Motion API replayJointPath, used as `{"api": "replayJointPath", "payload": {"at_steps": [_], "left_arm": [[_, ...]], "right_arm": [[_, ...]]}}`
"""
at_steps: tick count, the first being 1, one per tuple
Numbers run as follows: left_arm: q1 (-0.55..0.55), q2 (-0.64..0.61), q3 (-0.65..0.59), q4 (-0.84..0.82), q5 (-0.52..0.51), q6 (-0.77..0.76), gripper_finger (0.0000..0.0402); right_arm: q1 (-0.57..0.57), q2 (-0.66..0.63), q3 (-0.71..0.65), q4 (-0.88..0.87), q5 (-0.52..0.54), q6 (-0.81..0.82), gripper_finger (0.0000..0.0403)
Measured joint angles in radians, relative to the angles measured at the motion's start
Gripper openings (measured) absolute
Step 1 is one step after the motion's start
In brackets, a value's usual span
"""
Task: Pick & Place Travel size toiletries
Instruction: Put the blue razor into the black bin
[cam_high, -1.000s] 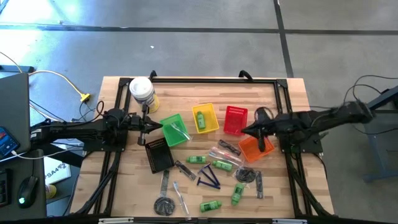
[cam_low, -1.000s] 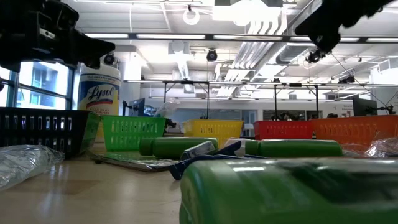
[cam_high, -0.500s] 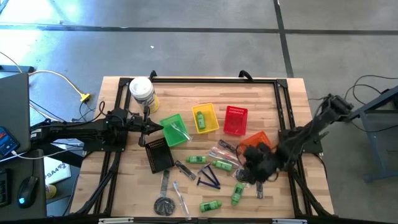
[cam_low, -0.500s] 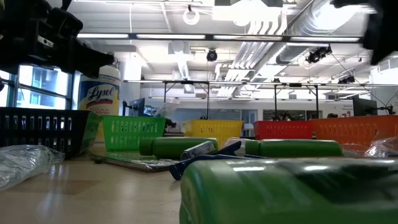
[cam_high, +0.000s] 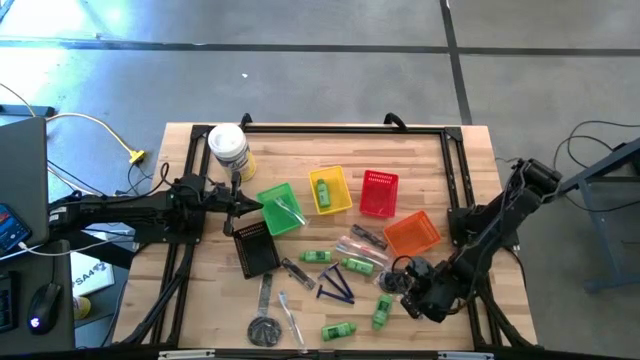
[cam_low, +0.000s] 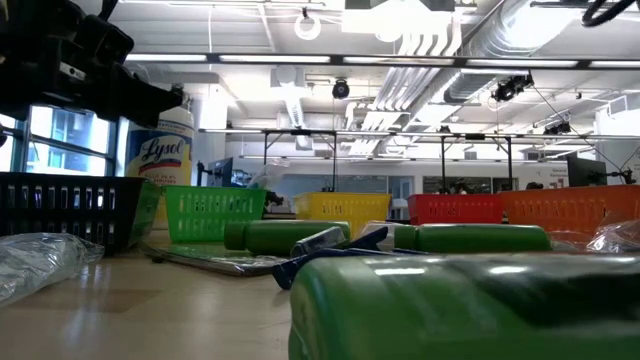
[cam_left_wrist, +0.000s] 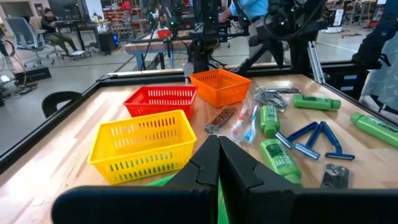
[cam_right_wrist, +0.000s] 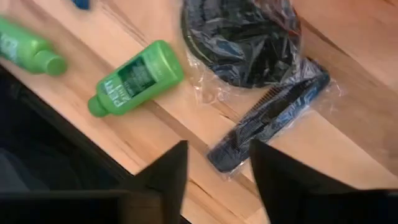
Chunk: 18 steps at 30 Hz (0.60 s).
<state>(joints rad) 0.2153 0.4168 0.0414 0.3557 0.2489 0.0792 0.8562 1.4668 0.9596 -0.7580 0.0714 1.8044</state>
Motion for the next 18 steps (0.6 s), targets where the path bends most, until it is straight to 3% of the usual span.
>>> {"api": "replayJointPath", "payload": {"at_steps": [5,9,18], "left_arm": [[0.000,0.000,0.000,0.000,0.000,0.002,0.0000],[0.000,0.000,0.000,0.000,0.000,0.002,0.0000],[0.000,0.000,0.000,0.000,0.000,0.002,0.0000]], "right_arm": [[0.000,0.025,0.000,-0.002,-0.011,0.078,0.0271],[0.001,0.048,0.000,-0.012,-0.049,0.113,0.0316],[0.002,0.069,0.000,-0.023,-0.118,0.187,0.0326]]}}
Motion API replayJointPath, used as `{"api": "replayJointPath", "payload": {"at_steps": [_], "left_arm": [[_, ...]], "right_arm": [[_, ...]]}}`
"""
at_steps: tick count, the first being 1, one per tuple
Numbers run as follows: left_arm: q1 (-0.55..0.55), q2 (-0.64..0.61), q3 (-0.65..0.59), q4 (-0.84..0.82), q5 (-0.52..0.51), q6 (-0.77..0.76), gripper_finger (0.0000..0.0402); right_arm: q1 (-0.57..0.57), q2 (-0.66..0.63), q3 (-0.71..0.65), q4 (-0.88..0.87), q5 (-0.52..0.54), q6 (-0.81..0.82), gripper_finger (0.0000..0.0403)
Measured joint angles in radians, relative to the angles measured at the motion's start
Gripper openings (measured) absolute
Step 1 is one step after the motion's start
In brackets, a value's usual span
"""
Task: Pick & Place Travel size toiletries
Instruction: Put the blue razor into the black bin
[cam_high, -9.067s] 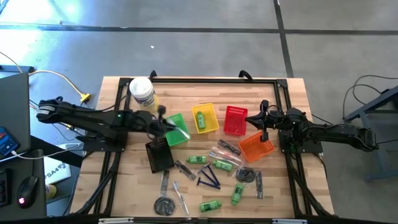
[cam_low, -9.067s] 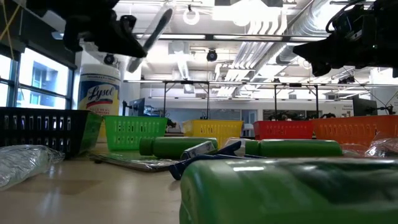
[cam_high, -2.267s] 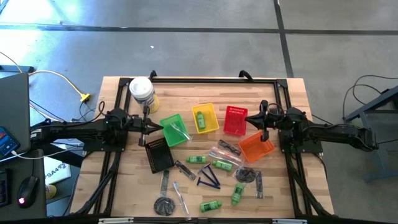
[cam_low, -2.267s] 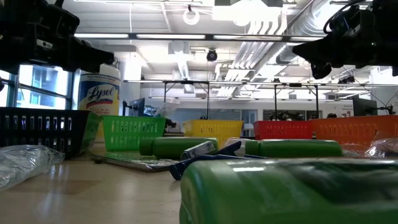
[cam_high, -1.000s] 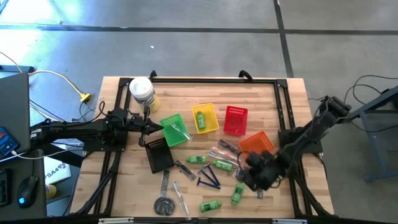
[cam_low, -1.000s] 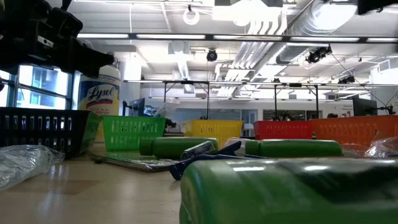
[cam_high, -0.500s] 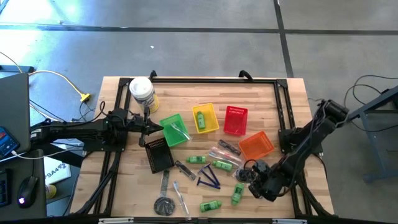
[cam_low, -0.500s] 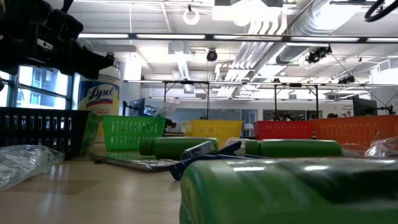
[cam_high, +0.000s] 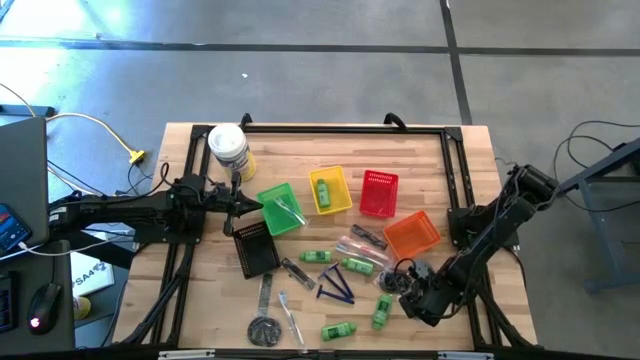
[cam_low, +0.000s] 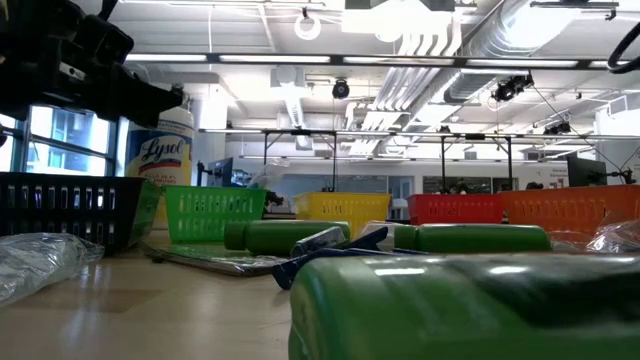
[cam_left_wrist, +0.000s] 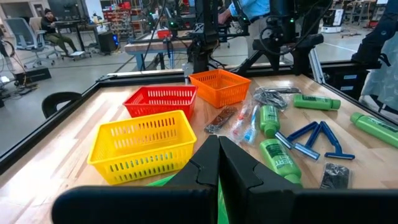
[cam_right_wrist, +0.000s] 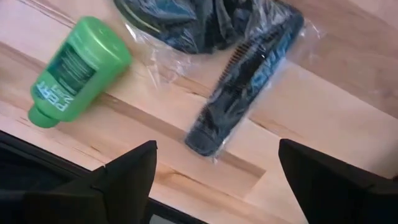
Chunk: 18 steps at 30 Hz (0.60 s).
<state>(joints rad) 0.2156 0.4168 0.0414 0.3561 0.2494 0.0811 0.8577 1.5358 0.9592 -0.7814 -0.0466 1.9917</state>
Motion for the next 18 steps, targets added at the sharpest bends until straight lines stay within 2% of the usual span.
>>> {"api": "replayJointPath", "payload": {"at_steps": [5,13,15,18], "left_arm": [[0.000,0.000,0.000,0.000,0.000,0.000,0.0000],[0.000,0.000,0.000,0.023,0.001,0.000,0.0000],[0.000,0.000,0.000,0.032,0.000,0.000,0.0000],[0.000,0.000,0.001,0.045,0.001,0.000,0.0000]], "right_arm": [[0.000,-0.001,0.000,-0.005,0.170,-0.098,0.0324],[-0.023,-0.055,0.000,0.017,0.555,-0.477,0.0322],[-0.038,-0.078,0.000,0.023,0.603,-0.566,0.0319],[-0.083,-0.106,0.000,0.027,0.609,-0.669,0.0312]]}}
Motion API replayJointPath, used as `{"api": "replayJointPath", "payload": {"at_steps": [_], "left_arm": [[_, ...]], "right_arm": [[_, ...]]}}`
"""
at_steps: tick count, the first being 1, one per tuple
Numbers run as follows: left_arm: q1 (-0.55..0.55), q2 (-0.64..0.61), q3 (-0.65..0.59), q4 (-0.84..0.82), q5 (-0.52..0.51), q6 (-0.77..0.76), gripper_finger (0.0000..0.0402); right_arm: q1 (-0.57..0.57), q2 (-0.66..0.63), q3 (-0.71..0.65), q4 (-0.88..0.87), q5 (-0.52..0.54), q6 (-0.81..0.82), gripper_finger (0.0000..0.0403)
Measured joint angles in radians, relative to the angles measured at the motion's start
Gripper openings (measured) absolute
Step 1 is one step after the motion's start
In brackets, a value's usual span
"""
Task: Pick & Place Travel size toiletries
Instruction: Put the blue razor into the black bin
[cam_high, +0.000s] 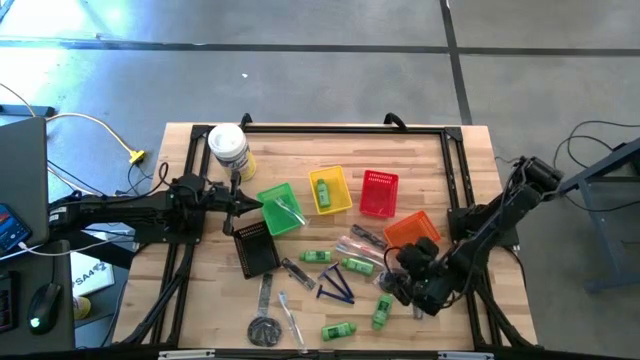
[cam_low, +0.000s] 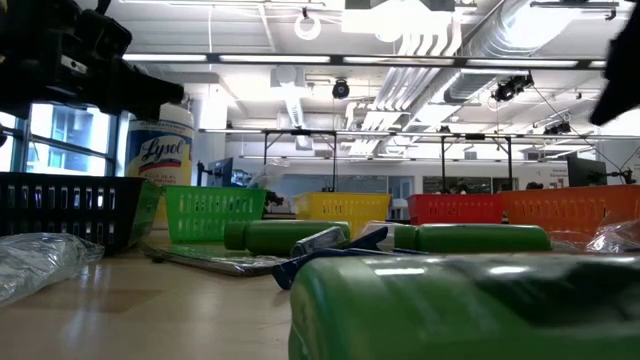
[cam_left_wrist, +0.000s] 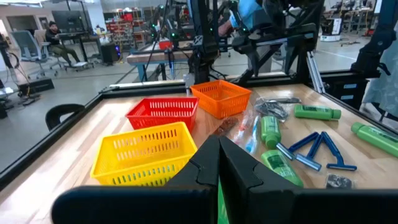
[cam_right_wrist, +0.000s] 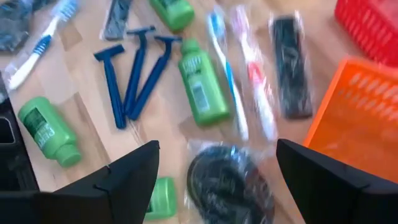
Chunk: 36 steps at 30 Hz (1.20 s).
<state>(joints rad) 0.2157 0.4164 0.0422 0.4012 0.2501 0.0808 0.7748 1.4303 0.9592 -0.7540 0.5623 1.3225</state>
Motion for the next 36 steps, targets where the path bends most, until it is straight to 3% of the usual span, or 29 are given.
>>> {"api": "replayJointPath", "payload": {"at_steps": [4,7,10,21,26,30,36], "left_arm": [[0.000,0.000,0.000,-0.001,0.000,0.000,0.0000],[0.000,0.000,0.000,-0.001,0.000,0.000,0.0000],[0.000,0.000,0.000,-0.008,-0.021,0.000,0.0000],[0.000,0.000,0.000,-0.008,-0.084,0.000,0.0000],[0.000,0.000,0.000,-0.007,-0.085,0.000,0.0000],[0.000,0.000,0.000,-0.008,-0.085,0.000,0.0000],[0.000,0.000,0.000,-0.007,-0.086,0.000,0.0000]], "right_arm": [[-0.044,-0.017,0.000,0.025,0.054,-0.189,0.0303],[-0.072,-0.019,0.000,0.057,0.009,-0.313,0.0297],[-0.103,-0.018,0.000,0.064,-0.036,-0.384,0.0290],[-0.209,-0.018,-0.001,0.081,-0.041,-0.622,0.0273],[-0.203,-0.059,-0.056,0.343,-0.071,-0.901,0.0263],[-0.223,-0.140,-0.115,0.508,-0.129,-0.983,0.0249],[-0.240,-0.311,-0.253,0.667,-0.129,-1.077,0.0227]]}}
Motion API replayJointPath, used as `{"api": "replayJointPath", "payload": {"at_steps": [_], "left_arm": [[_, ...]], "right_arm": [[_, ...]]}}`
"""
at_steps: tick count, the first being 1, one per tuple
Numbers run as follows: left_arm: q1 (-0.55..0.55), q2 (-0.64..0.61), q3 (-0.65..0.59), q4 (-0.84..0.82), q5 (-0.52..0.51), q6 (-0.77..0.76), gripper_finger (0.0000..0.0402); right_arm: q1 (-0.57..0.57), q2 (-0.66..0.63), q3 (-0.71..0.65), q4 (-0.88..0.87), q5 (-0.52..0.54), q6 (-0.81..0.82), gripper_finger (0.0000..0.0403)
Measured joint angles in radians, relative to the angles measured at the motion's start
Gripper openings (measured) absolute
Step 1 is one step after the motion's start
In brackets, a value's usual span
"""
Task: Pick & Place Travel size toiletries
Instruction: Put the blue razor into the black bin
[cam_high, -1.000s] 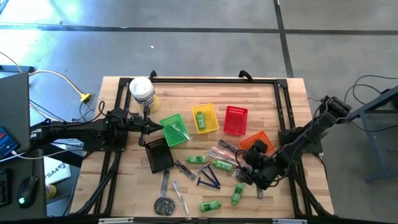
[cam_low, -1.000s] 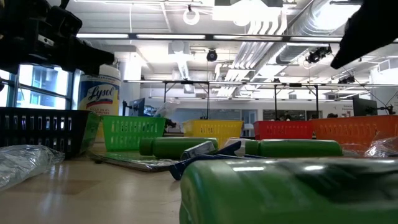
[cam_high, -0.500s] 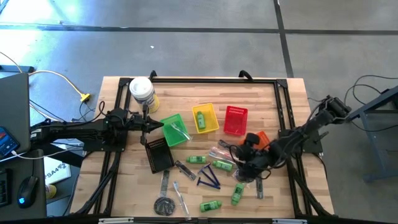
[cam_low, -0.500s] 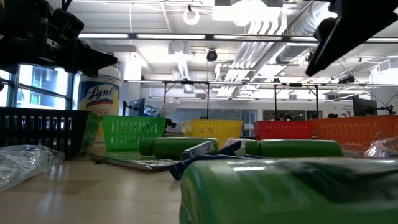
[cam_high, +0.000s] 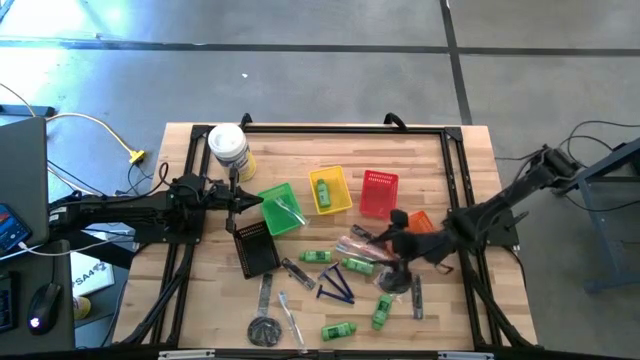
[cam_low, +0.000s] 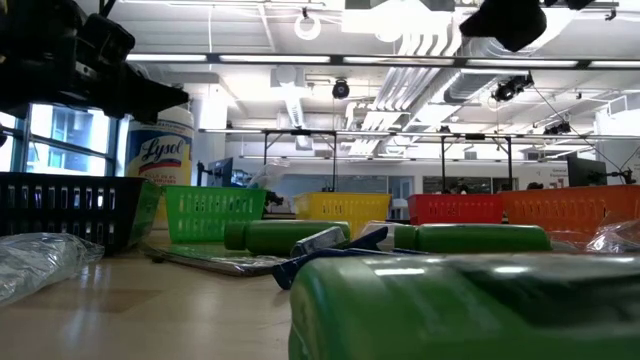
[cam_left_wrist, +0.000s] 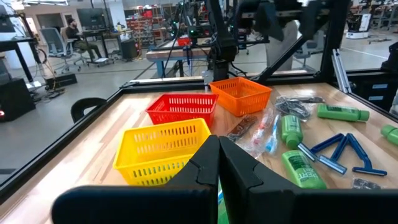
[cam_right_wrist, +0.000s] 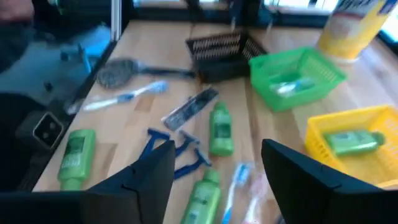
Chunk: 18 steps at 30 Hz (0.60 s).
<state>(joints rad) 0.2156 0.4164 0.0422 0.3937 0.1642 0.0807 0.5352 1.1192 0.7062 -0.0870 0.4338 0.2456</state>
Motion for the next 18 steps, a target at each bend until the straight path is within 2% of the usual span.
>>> {"api": "replayJointPath", "payload": {"at_steps": [4,11,14,18], "left_arm": [[0.000,0.000,0.000,0.000,-0.002,0.000,0.0000],[0.000,0.000,0.000,0.000,-0.002,0.000,0.0000],[0.000,0.000,0.000,0.000,-0.002,0.000,0.0000],[0.000,0.000,0.000,0.001,-0.002,0.000,0.0000]], "right_arm": [[-0.020,-0.121,-0.123,0.191,-0.026,-0.073,0.0193],[-0.094,-0.272,-0.300,0.297,-0.039,-0.085,0.0097],[-0.131,-0.276,-0.323,0.314,-0.086,-0.040,0.0065],[-0.162,-0.189,-0.312,0.306,-0.151,0.041,0.0045]]}}
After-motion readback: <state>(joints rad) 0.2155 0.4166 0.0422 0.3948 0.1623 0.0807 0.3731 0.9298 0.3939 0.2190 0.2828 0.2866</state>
